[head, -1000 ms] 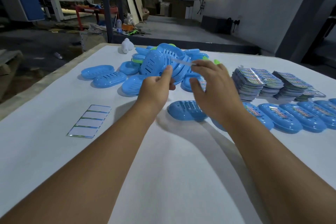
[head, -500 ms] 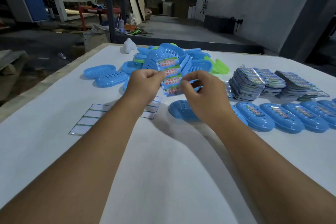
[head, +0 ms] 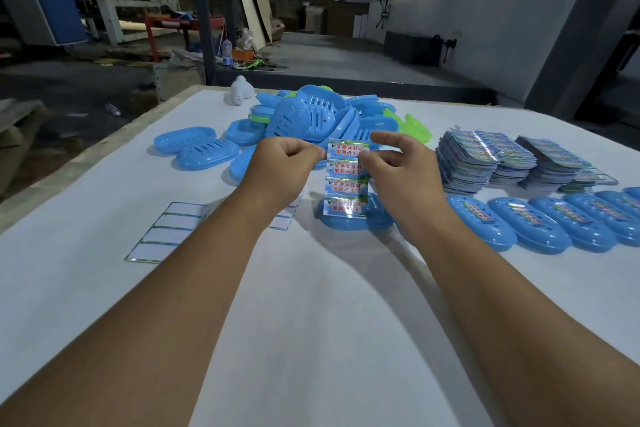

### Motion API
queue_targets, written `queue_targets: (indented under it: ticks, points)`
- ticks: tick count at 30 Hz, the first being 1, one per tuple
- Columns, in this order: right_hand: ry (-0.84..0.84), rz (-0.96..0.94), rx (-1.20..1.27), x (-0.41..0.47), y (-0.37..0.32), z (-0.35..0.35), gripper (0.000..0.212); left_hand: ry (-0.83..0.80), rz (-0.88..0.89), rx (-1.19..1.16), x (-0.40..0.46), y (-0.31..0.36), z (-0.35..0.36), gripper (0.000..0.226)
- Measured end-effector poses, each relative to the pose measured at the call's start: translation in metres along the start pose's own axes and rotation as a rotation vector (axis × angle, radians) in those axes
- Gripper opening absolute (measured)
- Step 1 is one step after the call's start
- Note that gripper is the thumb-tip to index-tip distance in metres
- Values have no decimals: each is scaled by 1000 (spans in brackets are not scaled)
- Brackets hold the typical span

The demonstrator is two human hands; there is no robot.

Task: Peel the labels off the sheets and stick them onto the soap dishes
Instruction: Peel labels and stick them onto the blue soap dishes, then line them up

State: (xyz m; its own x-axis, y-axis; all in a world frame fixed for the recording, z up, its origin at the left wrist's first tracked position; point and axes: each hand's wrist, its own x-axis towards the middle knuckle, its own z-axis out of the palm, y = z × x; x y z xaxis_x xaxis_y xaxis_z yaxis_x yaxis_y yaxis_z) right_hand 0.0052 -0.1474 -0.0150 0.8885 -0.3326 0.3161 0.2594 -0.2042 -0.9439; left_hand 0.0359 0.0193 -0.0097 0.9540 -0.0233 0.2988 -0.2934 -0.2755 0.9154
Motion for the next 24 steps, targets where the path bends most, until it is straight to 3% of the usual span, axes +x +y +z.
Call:
queue_targets:
  ticks: [20,24]
  points:
    - [9,47,16,-3,-6,-1,12,-57,-7,-8,-2,4,2,28]
    - [-6,23,55,-6,-7,-1,23,-83,-64,-67,-2,5,3,23]
